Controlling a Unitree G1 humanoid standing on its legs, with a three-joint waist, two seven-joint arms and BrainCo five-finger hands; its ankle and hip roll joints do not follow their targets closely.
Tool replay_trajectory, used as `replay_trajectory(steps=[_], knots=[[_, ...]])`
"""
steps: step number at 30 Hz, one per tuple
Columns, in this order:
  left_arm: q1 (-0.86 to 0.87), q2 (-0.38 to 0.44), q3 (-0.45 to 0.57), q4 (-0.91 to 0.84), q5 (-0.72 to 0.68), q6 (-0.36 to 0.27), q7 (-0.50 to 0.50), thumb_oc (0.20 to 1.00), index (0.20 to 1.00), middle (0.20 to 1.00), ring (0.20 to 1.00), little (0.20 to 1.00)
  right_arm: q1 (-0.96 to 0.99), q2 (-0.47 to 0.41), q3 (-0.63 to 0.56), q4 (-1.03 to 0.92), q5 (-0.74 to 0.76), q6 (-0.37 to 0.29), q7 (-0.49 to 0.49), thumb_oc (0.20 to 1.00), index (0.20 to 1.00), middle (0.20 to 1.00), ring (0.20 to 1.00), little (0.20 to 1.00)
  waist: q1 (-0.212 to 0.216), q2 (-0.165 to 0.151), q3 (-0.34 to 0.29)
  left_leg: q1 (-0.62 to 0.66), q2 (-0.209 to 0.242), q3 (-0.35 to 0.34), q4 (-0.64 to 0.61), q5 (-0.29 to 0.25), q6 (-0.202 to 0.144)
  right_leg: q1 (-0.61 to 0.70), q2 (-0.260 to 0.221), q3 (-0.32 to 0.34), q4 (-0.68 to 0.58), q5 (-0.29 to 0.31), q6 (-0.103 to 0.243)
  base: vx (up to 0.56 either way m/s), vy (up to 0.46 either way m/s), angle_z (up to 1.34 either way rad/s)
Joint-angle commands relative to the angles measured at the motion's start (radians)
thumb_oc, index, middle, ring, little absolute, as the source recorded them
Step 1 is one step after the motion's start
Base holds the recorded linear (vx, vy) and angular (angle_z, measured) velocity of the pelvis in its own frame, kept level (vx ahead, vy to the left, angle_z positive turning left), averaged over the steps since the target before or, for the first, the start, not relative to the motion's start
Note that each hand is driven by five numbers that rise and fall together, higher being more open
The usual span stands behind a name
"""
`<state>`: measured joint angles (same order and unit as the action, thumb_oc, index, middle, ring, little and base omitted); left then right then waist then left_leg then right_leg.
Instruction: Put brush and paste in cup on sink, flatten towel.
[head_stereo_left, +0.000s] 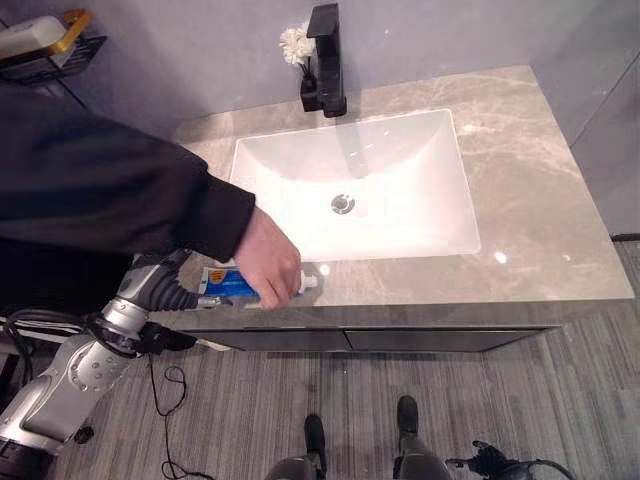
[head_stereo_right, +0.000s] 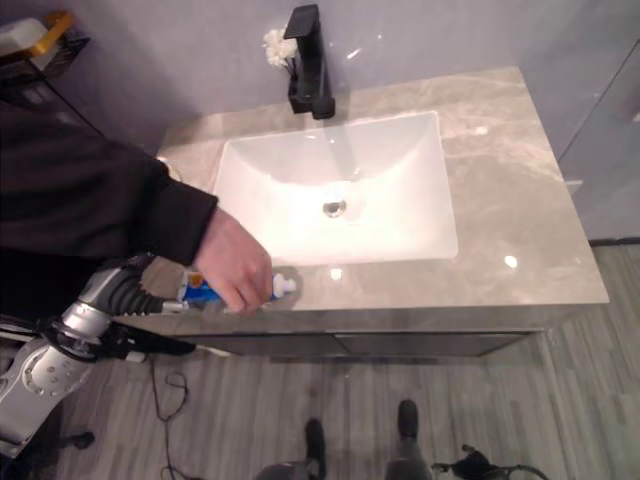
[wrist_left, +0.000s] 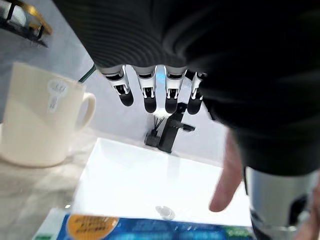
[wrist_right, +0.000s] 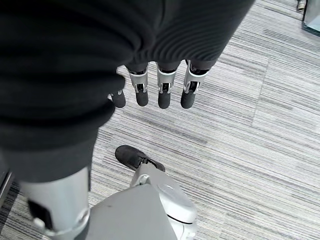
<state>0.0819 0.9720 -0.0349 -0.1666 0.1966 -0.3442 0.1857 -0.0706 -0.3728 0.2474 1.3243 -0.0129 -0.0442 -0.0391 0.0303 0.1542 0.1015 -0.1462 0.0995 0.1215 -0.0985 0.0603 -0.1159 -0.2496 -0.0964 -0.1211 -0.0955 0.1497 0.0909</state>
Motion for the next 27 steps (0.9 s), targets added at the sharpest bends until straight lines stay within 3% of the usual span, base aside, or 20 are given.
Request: replay_trajectory(steps=[1, 15, 27], knots=[[-0.034, 0.028, 0.057, 0.024, -0.021, -0.002, 0.020, 1.000, 1.000, 1.000, 1.000, 1.000, -0.031, 0.019, 0.039, 0.004, 0.027, -0.005, 0.003, 1.000, 1.000, 1.000, 1.000, 1.000, -0.008, -0.052, -0.003, -0.066, 0.047, -0.020, 0.011, 0.067, -0.056, 0.053, -0.111, 0.031, 0.008, -0.022, 0.111, 0.02, -0.030, 0.00], [-0.028, 0.045, 0.044, -0.007, -0.020, -0.002, -0.001, 1.000, 1.000, 1.000, 1.000, 1.000, -0.037, 0.045, 0.053, -0.010, 0.048, -0.013, 0.001, 1.000, 1.000, 1.000, 1.000, 1.000, -0.009, -0.080, -0.008, -0.071, 0.051, -0.031, 0.011, 0.064, -0.058, 0.058, -0.112, 0.019, 0.008, -0.026, 0.112, 0.00, -0.001, 0.00], [-0.031, 0.030, 0.024, -0.008, -0.026, -0.001, -0.012, 1.000, 1.000, 1.000, 1.000, 1.000, 0.000, 0.053, 0.045, 0.004, 0.043, -0.011, 0.008, 1.000, 1.000, 1.000, 1.000, 1.000, -0.019, -0.084, -0.020, -0.052, 0.058, -0.022, 0.011, 0.057, -0.059, 0.070, -0.110, 0.022, 0.008, -0.031, 0.114, 0.00, 0.000, 0.00]])
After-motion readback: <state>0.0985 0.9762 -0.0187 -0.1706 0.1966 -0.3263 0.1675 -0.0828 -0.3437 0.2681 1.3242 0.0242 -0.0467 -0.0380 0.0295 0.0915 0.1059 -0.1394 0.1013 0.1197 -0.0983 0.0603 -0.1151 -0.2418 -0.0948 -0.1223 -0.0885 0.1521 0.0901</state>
